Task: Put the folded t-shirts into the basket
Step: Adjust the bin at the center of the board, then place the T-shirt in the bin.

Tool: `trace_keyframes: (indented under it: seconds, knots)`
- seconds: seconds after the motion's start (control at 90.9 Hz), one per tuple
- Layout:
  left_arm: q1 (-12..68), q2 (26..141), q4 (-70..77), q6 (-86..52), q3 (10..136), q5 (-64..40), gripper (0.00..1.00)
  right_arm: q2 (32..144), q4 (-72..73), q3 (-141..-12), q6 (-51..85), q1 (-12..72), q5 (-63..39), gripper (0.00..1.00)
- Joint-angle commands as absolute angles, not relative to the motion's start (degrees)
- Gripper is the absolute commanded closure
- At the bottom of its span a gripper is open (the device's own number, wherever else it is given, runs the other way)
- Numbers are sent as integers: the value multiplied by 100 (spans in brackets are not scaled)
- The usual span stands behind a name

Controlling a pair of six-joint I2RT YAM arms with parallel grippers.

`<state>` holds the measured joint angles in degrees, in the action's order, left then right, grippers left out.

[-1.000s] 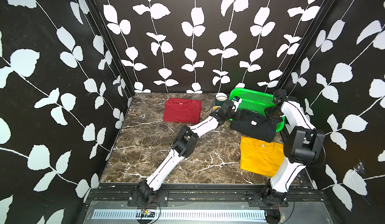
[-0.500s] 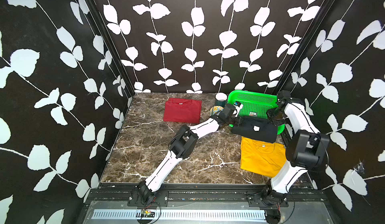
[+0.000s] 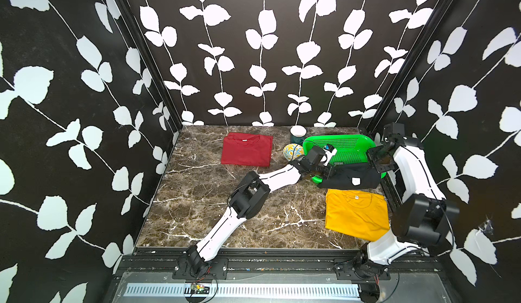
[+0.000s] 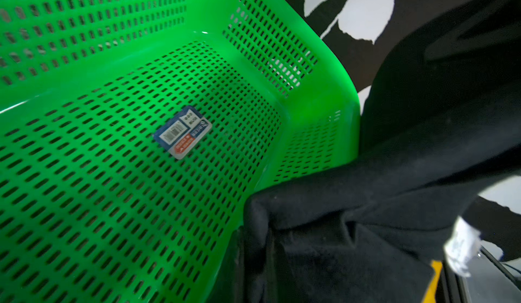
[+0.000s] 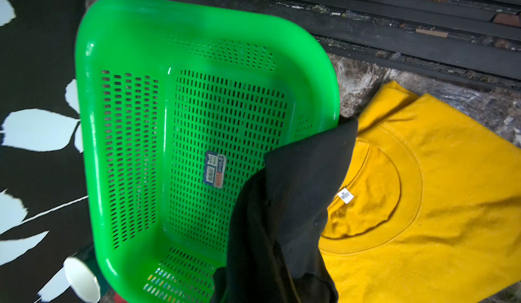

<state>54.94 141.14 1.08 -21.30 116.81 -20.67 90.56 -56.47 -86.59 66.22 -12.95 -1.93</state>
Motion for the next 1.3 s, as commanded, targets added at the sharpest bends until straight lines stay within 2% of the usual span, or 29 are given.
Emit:
trace_keyframes:
  seconds: [0.0,0.231,0.627,0.781,0.968,1.287]
  knots:
    - [5578,13341,-30,-1919,11320,-2161,100,8579,-5642,-8624,6655,-1332,-254,100]
    - [5615,12529,313,-1499,10899,-2234,100,8032,-5732,-8582,6688,-1399,-230,100]
    - [5737,11621,1076,-715,10336,-2638,100,7821,-5837,-9244,6660,-1436,-485,100]
    - [5739,11481,1434,-542,10160,-2650,100,8167,-5871,-9528,6694,-1458,-680,100]
    - [5688,11574,1153,-315,10459,-2487,100,8402,-5618,-9554,6904,-1459,-797,100]
    - [4969,12269,993,-580,10885,-2502,100,9748,-5581,-10215,6954,-1444,-867,100]
